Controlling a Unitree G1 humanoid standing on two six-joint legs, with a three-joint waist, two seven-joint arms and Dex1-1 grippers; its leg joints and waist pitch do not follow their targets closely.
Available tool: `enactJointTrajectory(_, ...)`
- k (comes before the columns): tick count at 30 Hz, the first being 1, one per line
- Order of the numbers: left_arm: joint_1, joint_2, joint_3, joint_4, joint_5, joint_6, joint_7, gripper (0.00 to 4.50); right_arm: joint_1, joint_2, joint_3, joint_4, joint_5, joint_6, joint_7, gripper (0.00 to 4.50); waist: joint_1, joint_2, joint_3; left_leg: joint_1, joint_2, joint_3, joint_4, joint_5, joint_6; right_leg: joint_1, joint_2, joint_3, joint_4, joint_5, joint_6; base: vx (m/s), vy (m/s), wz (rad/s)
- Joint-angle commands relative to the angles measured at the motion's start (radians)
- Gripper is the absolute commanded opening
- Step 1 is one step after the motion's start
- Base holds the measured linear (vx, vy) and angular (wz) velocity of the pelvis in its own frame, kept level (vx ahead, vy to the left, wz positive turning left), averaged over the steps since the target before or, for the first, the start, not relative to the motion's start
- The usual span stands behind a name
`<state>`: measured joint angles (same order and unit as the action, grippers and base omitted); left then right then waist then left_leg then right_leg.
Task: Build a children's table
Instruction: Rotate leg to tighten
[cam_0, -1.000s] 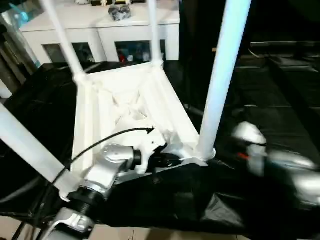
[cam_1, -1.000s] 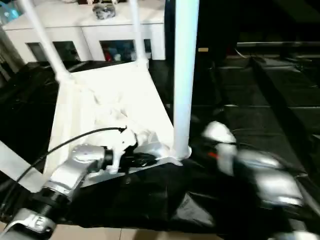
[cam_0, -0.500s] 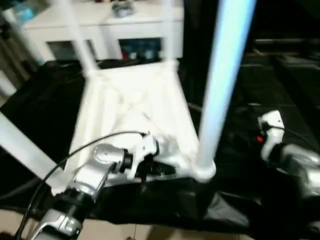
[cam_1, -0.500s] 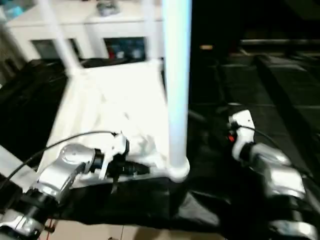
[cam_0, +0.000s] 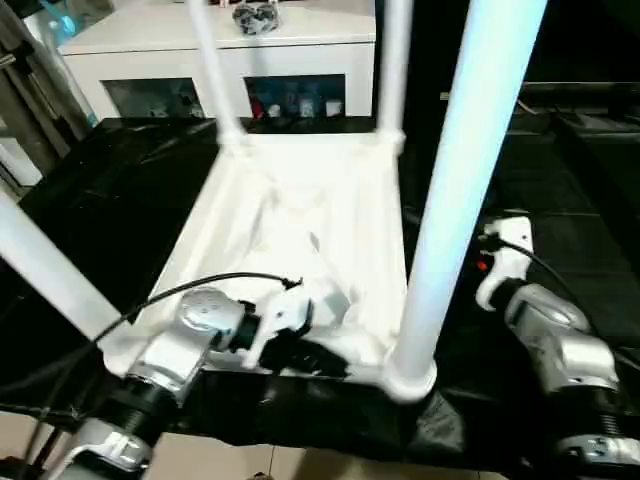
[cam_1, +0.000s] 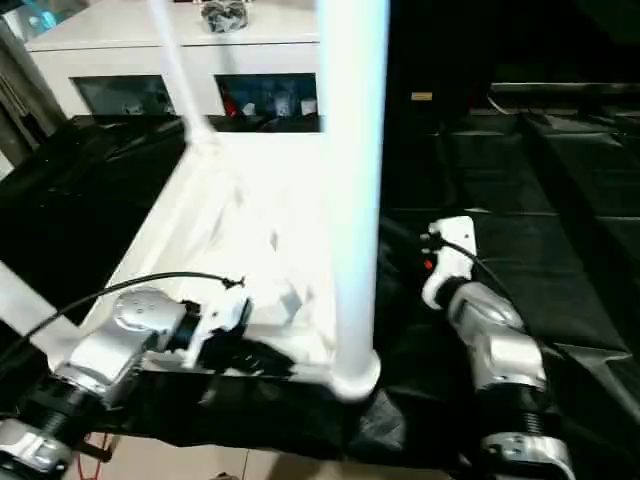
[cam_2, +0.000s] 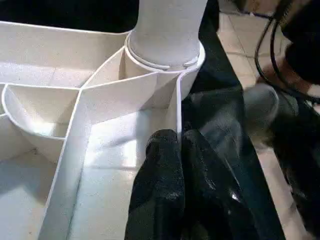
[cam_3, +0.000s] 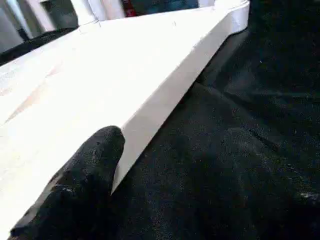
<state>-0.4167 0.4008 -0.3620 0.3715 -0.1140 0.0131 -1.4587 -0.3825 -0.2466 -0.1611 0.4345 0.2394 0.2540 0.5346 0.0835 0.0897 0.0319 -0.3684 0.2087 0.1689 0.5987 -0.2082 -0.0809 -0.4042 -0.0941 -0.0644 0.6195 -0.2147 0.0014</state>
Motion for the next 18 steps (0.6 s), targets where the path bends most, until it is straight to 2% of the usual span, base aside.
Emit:
enactJointTrajectory(1, -0.004, 0.005, 0.041, -0.028, -0.021, -0.03, 0.018, 0.0, 0.012, 0.017, 0.02, -0.034, -0.005, -0.001, -0.017, 3.6, -0.008, -0.02, -0.065, 0.006, 0.01, 0.009, -0.054, 0.013, 0.099, 0.059, -0.033, 0.032, -0.049, 0.056, -0.245, 0.0, 0.0, 0.0)
enactJointTrajectory(2, 0.002, 0.003, 0.056, -0.032, -0.025, -0.026, 0.04, 0.0, 0.016, 0.022, 0.024, -0.043, -0.004, 0.002, -0.018, 3.6, -0.011, -0.028, -0.063, 0.005, 0.011, 0.01, -0.055, 0.003, 0.096, 0.059, -0.032, 0.032, -0.05, 0.056, -0.246, 0.0, 0.0, 0.0)
enactJointTrajectory(3, 0.012, 0.002, 0.081, -0.04, -0.039, -0.015, 0.067, 0.0, 0.022, 0.029, 0.032, -0.053, -0.003, 0.003, -0.018, 3.6, -0.01, -0.027, -0.062, 0.003, 0.01, 0.01, -0.056, 0.0, 0.094, 0.061, -0.033, 0.033, -0.049, 0.054, -0.246, 0.0, 0.0, 0.0)
enactJointTrajectory(4, 0.016, 0.003, 0.09, -0.044, -0.047, -0.01, 0.072, 0.44, 0.023, 0.031, 0.035, -0.057, -0.003, 0.003, -0.018, 3.69, -0.01, -0.025, -0.061, 0.004, 0.011, 0.01, -0.057, -0.008, 0.09, 0.06, -0.034, 0.033, -0.05, 0.046, -0.243, 0.0, 0.0, 0.0)
enactJointTrajectory(5, 0.028, 0.008, 0.107, -0.06, -0.063, 0.005, 0.08, 0.44, 0.028, 0.036, 0.039, -0.069, -0.005, 0.003, -0.022, 3.69, -0.013, -0.036, -0.06, 0.002, 0.01, 0.009, -0.059, -0.011, 0.086, 0.062, -0.035, 0.034, -0.049, 0.042, -0.242, 0.0, 0.0, 0.0)
enactJointTrajectory(6, 0.038, 0.012, 0.12, -0.077, -0.074, 0.017, 0.089, 0.55, 0.032, 0.04, 0.041, -0.078, -0.005, 0.005, -0.026, 3.69, -0.013, -0.032, -0.061, 0.004, 0.011, 0.009, -0.059, -0.014, 0.082, 0.061, -0.036, 0.034, -0.048, 0.038, -0.245, 0.0, 0.0, 0.0)
enactJointTrajectory(7, 0.048, 0.013, 0.133, -0.096, -0.086, 0.034, 0.101, 0.57, 0.035, 0.042, 0.041, -0.089, -0.005, 0.007, -0.032, 3.69, -0.015, -0.032, -0.06, 0.003, 0.011, 0.009, -0.059, -0.016, 0.08, 0.06, -0.036, 0.035, -0.049, 0.035, -0.247, 0.0, 0.0, 0.0)
enactJointTrajectory(9, 0.094, -0.003, 0.213, -0.189, -0.151, 0.109, 0.186, 0.78, 0.05, 0.049, 0.039, -0.139, -0.016, 0.015, -0.074, 3.69, -0.024, -0.035, -0.056, 0.002, 0.012, 0.009, -0.061, -0.024, 0.069, 0.061, -0.034, 0.035, -0.047, 0.051, -0.258, 0.0, 0.0, 0.0)
enactJointTrajectory(10, 0.11, -0.014, 0.244, -0.219, -0.174, 0.123, 0.226, 0.78, 0.057, 0.05, 0.038, -0.159, -0.027, 0.019, -0.098, 3.69, -0.027, -0.035, -0.052, 0.002, 0.01, 0.01, -0.063, -0.044, 0.067, 0.061, -0.033, 0.034, -0.052, 0.019, -0.254, 0.0, 0.0, 0.0)
enactJointTrajectory(11, 0.125, -0.027, 0.276, -0.245, -0.19, 0.127, 0.272, 0.96, 0.065, 0.049, 0.037, -0.179, -0.039, 0.021, -0.119, 3.69, -0.03, -0.036, -0.05, 0.003, 0.01, 0.011, -0.064, -0.067, 0.061, 0.06, -0.032, 0.035, -0.058, -0.022, -0.245, 0.0, 0.0, 0.0)
enactJointTrajectory(12, 0.131, -0.035, 0.289, -0.253, -0.183, 0.127, 0.302, 0.96, 0.07, 0.048, 0.036, -0.19, -0.041, 0.023, -0.125, 3.69, -0.029, -0.037, -0.05, 0.004, 0.009, 0.011, -0.064, -0.071, 0.059, 0.061, -0.033, 0.037, -0.061, -0.037, -0.24, 0.0, 0.0, 0.0)
enactJointTrajectory(13, 0.15, -0.06, 0.329, -0.277, -0.163, 0.126, 0.398, 0.97, 0.085, 0.047, 0.032, -0.225, -0.048, 0.032, -0.144, 3.69, -0.033, -0.034, -0.048, 0.001, 0.011, 0.01, -0.065, -0.081, 0.052, 0.063, -0.03, 0.037, -0.063, -0.049, -0.227, 0.0, 0.0, 0.0)
enactJointTrajectory(14, 0.194, -0.112, 0.409, -0.328, -0.116, 0.167, 0.596, 1.08, 0.12, 0.038, 0.03, -0.299, -0.075, 0.052, -0.184, 3.69, -0.035, -0.034, -0.046, 0.0, 0.01, 0.01, -0.065, -0.084, 0.046, 0.065, -0.03, 0.036, -0.067, -0.052, -0.211, 0.0, 0.0, 0.0)
enactJointTrajectory(15, 0.201, -0.12, 0.421, -0.336, -0.11, 0.176, 0.624, 1.22, 0.126, 0.036, 0.031, -0.311, -0.08, 0.054, -0.189, 3.69, -0.037, -0.034, -0.048, 0.0, 0.012, 0.01, -0.063, -0.081, 0.042, 0.066, -0.028, 0.036, -0.065, -0.044, -0.205, 0.0, 0.0, 0.0)
enactJointTrajectory(16, 0.229, -0.154, 0.463, -0.367, -0.085, 0.212, 0.738, 1.31, 0.153, 0.029, 0.035, -0.357, -0.09, 0.065, -0.198, 3.86, -0.036, -0.032, -0.05, 0.0, 0.005, 0.01, -0.063, -0.073, 0.046, 0.064, -0.027, 0.036, -0.068, -0.059, -0.192, 0.0, 0.0, 0.0)
enactJointTrajectory(17, 0.26, -0.192, 0.507, -0.397, -0.073, 0.263, 0.844, 1.38, 0.183, 0.027, 0.038, -0.412, -0.099, 0.081, -0.212, 4.02, -0.04, -0.037, -0.049, -0.003, 0.008, 0.008, -0.059, -0.056, 0.046, 0.067, -0.022, 0.037, -0.065, -0.009, -0.184, 0.0, 0.0, 0.0)
enactJointTrajectory(18, 0.281, -0.213, 0.523, -0.415, -0.073, 0.264, 0.889, 1.37, 0.2, 0.031, 0.04, -0.444, -0.097, 0.094, -0.222, 4.06, -0.039, -0.034, -0.048, -0.003, 0.007, 0.007, -0.061, -0.057, 0.048, 0.067, -0.024, 0.035, -0.067, -0.015, -0.181, 0.0, 0.0, 0.0)
